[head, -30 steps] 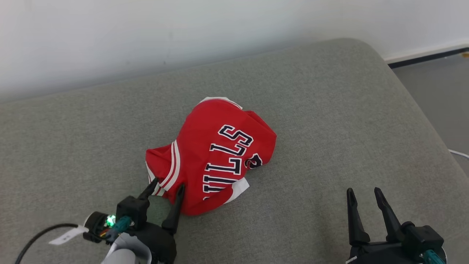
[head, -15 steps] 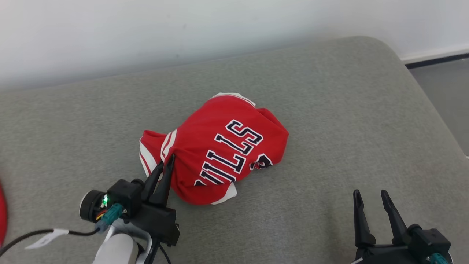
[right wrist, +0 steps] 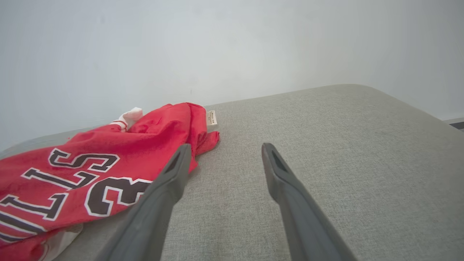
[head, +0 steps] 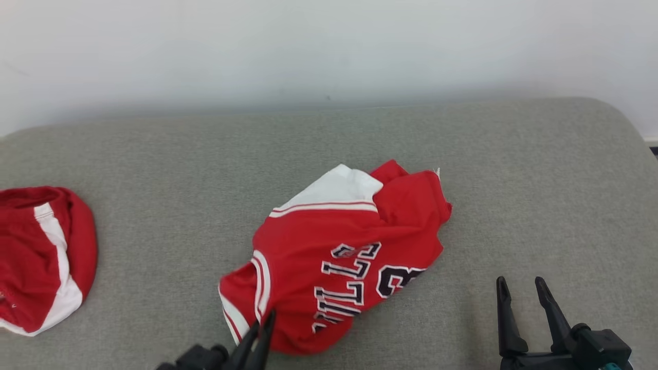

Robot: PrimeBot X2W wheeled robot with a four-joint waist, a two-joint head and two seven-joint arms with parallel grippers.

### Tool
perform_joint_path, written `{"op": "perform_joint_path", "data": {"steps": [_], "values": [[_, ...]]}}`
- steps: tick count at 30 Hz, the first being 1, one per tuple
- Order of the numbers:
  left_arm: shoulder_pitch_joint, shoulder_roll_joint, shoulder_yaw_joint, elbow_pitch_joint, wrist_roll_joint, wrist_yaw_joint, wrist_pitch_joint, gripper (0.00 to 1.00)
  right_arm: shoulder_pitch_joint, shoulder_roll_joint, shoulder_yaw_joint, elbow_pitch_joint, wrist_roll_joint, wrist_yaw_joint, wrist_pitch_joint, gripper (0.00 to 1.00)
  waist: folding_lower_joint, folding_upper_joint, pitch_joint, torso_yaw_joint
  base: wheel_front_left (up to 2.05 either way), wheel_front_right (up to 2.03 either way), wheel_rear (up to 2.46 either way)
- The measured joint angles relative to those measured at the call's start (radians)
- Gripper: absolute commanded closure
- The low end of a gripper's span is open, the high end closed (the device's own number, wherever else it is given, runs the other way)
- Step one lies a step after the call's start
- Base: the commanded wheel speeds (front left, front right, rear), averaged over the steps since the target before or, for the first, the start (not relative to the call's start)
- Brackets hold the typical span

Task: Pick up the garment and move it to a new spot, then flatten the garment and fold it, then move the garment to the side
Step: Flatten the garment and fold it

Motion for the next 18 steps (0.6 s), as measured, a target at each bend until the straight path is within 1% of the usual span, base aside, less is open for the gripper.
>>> {"op": "perform_joint_path", "data": {"steps": [3, 5, 6, 8, 11, 14, 18], "values": [[0.052, -0.012, -0.019, 0.005, -0.014, 0.009, 0.02, 1.0, 0.002, 0.0, 0.004, 0.003, -0.001, 0.0, 0.0, 0.0, 0.0, 0.0, -0.011, 0.022, 0.0, 0.0, 0.0], [0.07, -0.016, -0.024, 0.033, -0.018, 0.01, 0.033, 1.0, 0.004, 0.0, 0.007, 0.005, -0.002, 0.0, 0.0, 0.0, 0.0, 0.0, -0.018, 0.028, 0.0, 0.0, 0.0], [0.082, -0.019, -0.028, 0.051, -0.017, 0.019, 0.032, 1.0, 0.011, 0.0, 0.007, 0.008, -0.002, 0.0, 0.0, 0.0, 0.0, 0.0, -0.025, 0.031, 0.0, 0.0, 0.0], [0.081, -0.024, -0.029, 0.06, -0.018, 0.021, 0.027, 0.0, 0.022, 0.0, 0.006, 0.012, -0.004, 0.0, 0.0, 0.0, 0.0, -0.0001, -0.03, 0.03, 0.0, 0.0, 0.0], [0.074, -0.024, -0.023, 0.037, -0.021, 0.021, 0.015, 0.0, 0.022, 0.0, 0.005, 0.013, -0.004, 0.0, 0.0, 0.0, 0.0, 0.0, -0.034, 0.028, 0.0, 0.0, 0.0], [0.045, -0.017, -0.012, -0.016, -0.019, 0.024, 0.008, 0.0, 0.022, 0.0, 0.003, 0.015, -0.004, 0.0, 0.0, 0.0, 0.0, 0.0, -0.035, 0.022, 0.0, 0.0, 0.0], [-0.009, 0.002, 0.01, -0.054, -0.028, 0.026, 0.032, 0.0, 0.018, 0.0, 0.01, 0.017, -0.004, 0.0, 0.0, 0.0, 0.0, -0.0001, -0.033, 0.007, 0.0, 0.0, 0.0]]}}
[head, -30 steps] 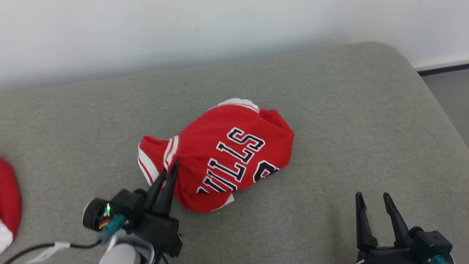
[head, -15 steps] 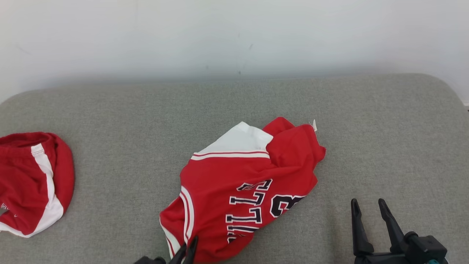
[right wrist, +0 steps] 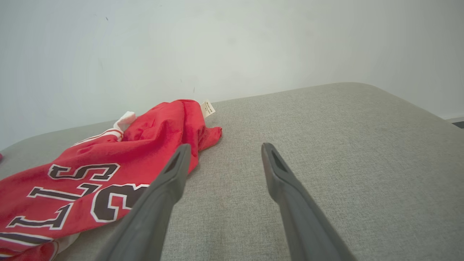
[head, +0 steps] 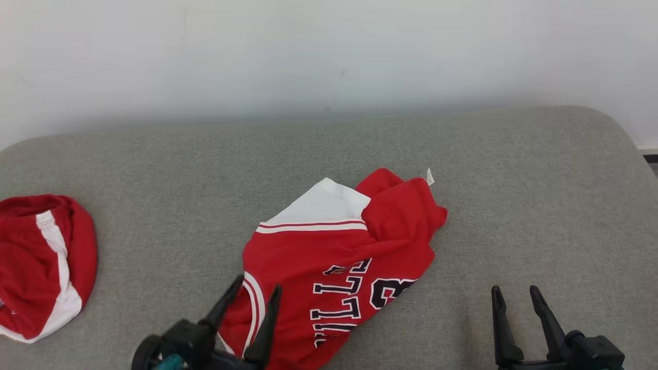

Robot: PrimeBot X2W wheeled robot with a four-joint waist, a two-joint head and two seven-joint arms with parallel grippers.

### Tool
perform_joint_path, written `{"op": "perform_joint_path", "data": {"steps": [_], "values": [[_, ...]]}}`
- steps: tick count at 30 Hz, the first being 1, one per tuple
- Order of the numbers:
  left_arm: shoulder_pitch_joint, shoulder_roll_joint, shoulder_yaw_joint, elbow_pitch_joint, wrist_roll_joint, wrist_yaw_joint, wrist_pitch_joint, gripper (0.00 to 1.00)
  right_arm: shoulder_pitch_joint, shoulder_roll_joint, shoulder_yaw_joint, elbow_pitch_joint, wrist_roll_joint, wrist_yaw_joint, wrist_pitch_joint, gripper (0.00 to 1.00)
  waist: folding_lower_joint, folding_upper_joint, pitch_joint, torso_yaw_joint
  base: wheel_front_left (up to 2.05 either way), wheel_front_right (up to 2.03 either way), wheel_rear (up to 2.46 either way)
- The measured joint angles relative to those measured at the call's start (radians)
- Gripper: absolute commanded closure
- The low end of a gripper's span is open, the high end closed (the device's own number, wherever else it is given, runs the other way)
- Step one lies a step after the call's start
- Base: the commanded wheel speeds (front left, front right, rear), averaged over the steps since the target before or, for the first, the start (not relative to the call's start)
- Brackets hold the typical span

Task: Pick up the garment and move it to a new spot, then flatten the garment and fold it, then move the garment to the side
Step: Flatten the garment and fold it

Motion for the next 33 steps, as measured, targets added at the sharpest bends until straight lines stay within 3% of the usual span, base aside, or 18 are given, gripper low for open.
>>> {"op": "perform_joint_path", "data": {"steps": [9, 25, 26, 27, 28, 29, 33], "values": [[-0.122, 0.037, 0.04, 0.074, -0.025, 0.002, 0.055, 0.0, -0.024, 0.0, 0.001, 0.006, 0.008, 0.0, 0.0, 0.0, 0.0001, 0.0001, 0.031, -0.058, 0.0, 0.0, 0.0], [-0.222, 0.053, 0.055, 0.353, -0.133, -0.016, 0.224, 0.0, -0.054, 0.0, -0.007, 0.026, 0.016, 0.0, 0.0, 0.0, 0.0001, 0.0001, 0.097, -0.121, 0.0, 0.0, 0.0], [-0.23, 0.052, 0.057, 0.36, -0.145, -0.016, 0.23, 0.21, -0.058, 0.0, -0.006, 0.026, 0.016, 0.0, 0.0, 0.0, 0.0001, 0.0001, 0.096, -0.119, 0.0, 0.0, 0.0], [-0.24, 0.054, 0.053, 0.367, -0.147, -0.017, 0.235, 0.63, -0.06, -0.001, -0.005, 0.025, 0.018, 0.0, 0.0, 0.0, 0.0001, 0.0001, 0.095, -0.118, 0.0, 0.0, 0.0], [-0.249, 0.057, 0.053, 0.37, -0.146, -0.017, 0.234, 0.76, -0.06, 0.0, -0.004, 0.023, 0.018, 0.0, 0.0, 0.0, 0.0002, 0.0001, 0.094, -0.118, 0.0, 0.0, 0.0], [-0.26, 0.058, 0.052, 0.373, -0.147, -0.017, 0.23, 1.0, -0.06, 0.0, -0.003, 0.023, 0.018, 0.0, 0.0, 0.0, 0.0002, 0.0001, 0.093, -0.118, 0.0, 0.0, 0.0], [-0.291, 0.056, 0.04, 0.351, -0.165, -0.026, 0.225, 1.0, -0.059, 0.0, -0.004, 0.021, 0.02, 0.0, 0.0, 0.0, 0.0002, 0.0001, 0.088, -0.114, 0.0, 0.0, 0.0]]}}
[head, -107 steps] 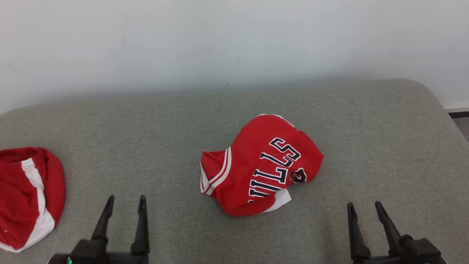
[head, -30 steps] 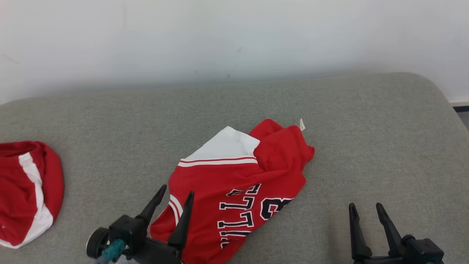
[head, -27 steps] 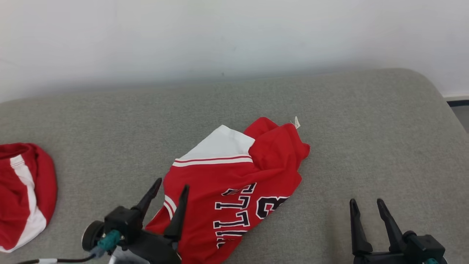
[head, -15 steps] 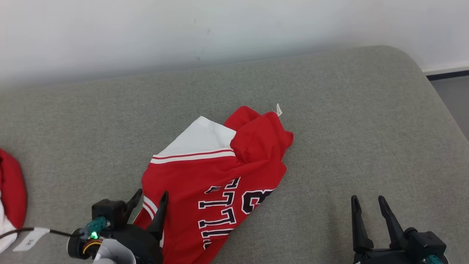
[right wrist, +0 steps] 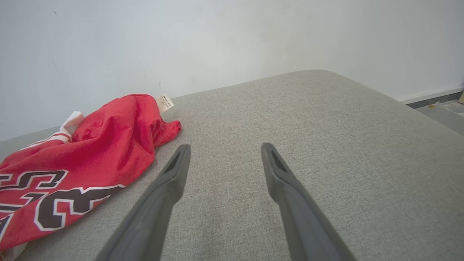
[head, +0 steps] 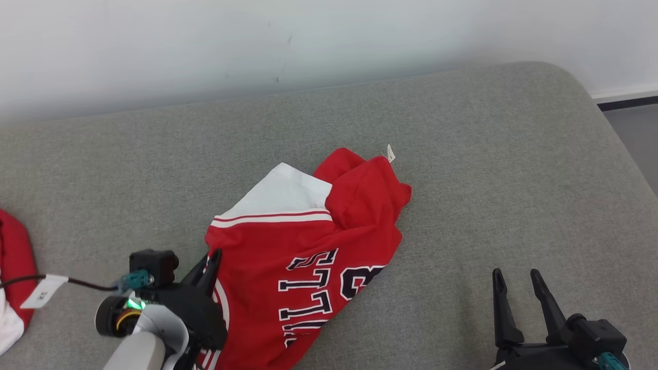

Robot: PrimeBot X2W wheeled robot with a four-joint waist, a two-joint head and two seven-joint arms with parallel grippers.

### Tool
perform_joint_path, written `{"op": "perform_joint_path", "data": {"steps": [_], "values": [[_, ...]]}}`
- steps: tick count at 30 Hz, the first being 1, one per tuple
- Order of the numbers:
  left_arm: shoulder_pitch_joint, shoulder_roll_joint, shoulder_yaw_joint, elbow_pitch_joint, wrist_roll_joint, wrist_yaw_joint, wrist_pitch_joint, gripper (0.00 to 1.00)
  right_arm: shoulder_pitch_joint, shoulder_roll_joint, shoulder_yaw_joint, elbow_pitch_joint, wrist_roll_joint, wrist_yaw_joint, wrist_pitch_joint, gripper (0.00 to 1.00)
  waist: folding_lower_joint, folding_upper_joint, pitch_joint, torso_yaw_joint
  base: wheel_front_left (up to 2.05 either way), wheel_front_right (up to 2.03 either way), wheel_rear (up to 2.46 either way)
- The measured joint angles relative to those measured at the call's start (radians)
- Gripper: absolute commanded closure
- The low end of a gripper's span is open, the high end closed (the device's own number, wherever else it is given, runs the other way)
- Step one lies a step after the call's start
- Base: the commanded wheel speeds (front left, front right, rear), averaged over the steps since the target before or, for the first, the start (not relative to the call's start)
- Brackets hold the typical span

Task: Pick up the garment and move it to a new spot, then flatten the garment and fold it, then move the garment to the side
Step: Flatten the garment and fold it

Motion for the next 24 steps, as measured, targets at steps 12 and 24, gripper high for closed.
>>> {"op": "perform_joint_path", "data": {"steps": [12, 24], "values": [[-0.162, 0.033, -0.063, -0.101, -0.069, -0.006, 0.073, 1.0, 0.0, 0.0, -0.002, 0.003, 0.012, 0.0, 0.0, 0.0, -0.0001, 0.0, 0.006, 0.011, 0.0, 0.0, 0.0], [-0.445, 0.121, -0.119, -0.089, -0.155, -0.007, 0.139, 1.0, -0.052, 0.0, 0.017, -0.007, 0.032, 0.0, 0.0, 0.0, 0.0, 0.0, 0.07, -0.033, 0.0, 0.0, 0.0]]}}
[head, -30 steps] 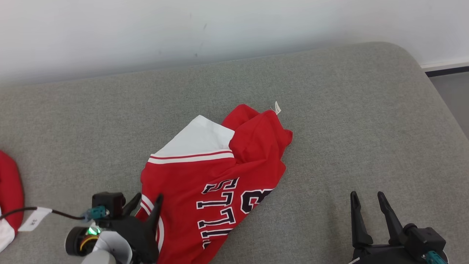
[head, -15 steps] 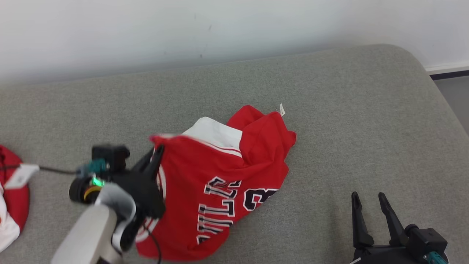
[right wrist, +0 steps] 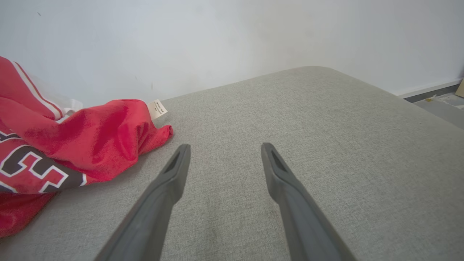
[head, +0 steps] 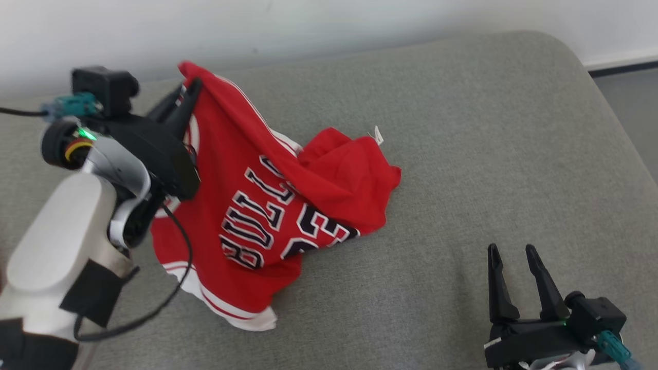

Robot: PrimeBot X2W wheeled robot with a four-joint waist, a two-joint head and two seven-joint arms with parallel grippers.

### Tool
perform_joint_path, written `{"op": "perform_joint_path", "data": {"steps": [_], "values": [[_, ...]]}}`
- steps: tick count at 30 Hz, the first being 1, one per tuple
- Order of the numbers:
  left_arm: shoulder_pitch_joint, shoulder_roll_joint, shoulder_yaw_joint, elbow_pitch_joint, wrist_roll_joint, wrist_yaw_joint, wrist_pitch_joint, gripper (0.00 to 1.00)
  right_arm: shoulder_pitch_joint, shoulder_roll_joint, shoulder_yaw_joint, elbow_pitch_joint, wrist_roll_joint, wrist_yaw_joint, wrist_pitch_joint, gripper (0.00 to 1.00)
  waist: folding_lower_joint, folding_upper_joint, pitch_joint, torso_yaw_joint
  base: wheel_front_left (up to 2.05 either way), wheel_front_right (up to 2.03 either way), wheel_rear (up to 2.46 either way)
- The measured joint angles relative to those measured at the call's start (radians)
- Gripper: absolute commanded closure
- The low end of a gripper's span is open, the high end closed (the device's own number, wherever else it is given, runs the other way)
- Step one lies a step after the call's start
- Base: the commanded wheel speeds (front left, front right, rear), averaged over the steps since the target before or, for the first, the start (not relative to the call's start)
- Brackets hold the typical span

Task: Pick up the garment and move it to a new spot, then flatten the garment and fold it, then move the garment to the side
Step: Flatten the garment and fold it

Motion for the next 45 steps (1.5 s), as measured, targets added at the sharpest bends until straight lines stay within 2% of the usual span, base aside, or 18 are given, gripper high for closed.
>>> {"op": "perform_joint_path", "data": {"steps": [6, 16, 17, 18, 19, 24, 30, 35, 45], "values": [[-0.096, 0.03, -0.025, 0.12, 0.016, 0.0, -0.099, 1.0, -0.035, 0.0, 0.005, -0.003, 0.013, 0.0, 0.0, 0.0, 0.0, 0.0, 0.051, -0.042, 0.0, 0.0, 0.0], [-0.165, 0.01, -0.103, 0.335, 0.003, 0.0, -0.285, 1.0, -0.053, 0.0, 0.012, 0.0, 0.019, 0.0, 0.0, 0.0, 0.0001, 0.0001, 0.103, -0.102, 0.0, 0.0, 0.0], [-0.166, 0.003, -0.118, 0.351, -0.008, 0.0, -0.286, 0.94, -0.053, 0.0, 0.01, 0.001, 0.019, 0.0, 0.0, 0.0, 0.0, 0.0, 0.103, -0.102, 0.0, 0.0, 0.0], [-0.166, -0.002, -0.137, 0.359, -0.016, 0.0, -0.294, 0.31, -0.052, 0.0, 0.009, 0.001, 0.019, 0.0, 0.0, 0.0, 0.0001, 0.0, 0.101, -0.101, 0.0, 0.0, 0.0], [-0.167, -0.003, -0.152, 0.364, -0.016, 0.0, -0.307, 0.0, -0.052, 0.0, 0.007, 0.002, 0.018, 0.0, 0.0, 0.0, 0.0001, 0.0, 0.099, -0.099, 0.0, 0.0, 0.0], [-0.166, 0.009, -0.212, 0.359, -0.061, 0.0, -0.36, 0.0, -0.036, 0.0, -0.011, 0.003, 0.006, 0.0, 0.0, 0.0, 0.0, 0.0, 0.073, -0.064, 0.0, 0.0, 0.0], [-0.112, 0.049, -0.216, 0.294, -0.138, 0.0, -0.397, 0.0, -0.018, 0.0, -0.023, 0.005, -0.007, 0.0, 0.0, 0.0, -0.0001, -0.0001, 0.042, -0.003, 0.0, 0.0, 0.0], [-0.03, 0.079, -0.223, 0.283, -0.146, 0.001, -0.408, 0.0, -0.01, 0.0, -0.024, 0.005, -0.008, 0.0, 0.0, 0.0, -0.0002, -0.0001, 0.019, 0.046, 0.0, 0.0, 0.0], [0.187, 0.039, -0.218, 0.277, -0.196, 0.025, -0.417, 0.0, -0.004, 0.0, -0.024, 0.005, -0.011, 0.0, 0.0, 0.0, -0.0002, -0.0001, 0.001, 0.081, 0.0, 0.0, 0.0]]}}
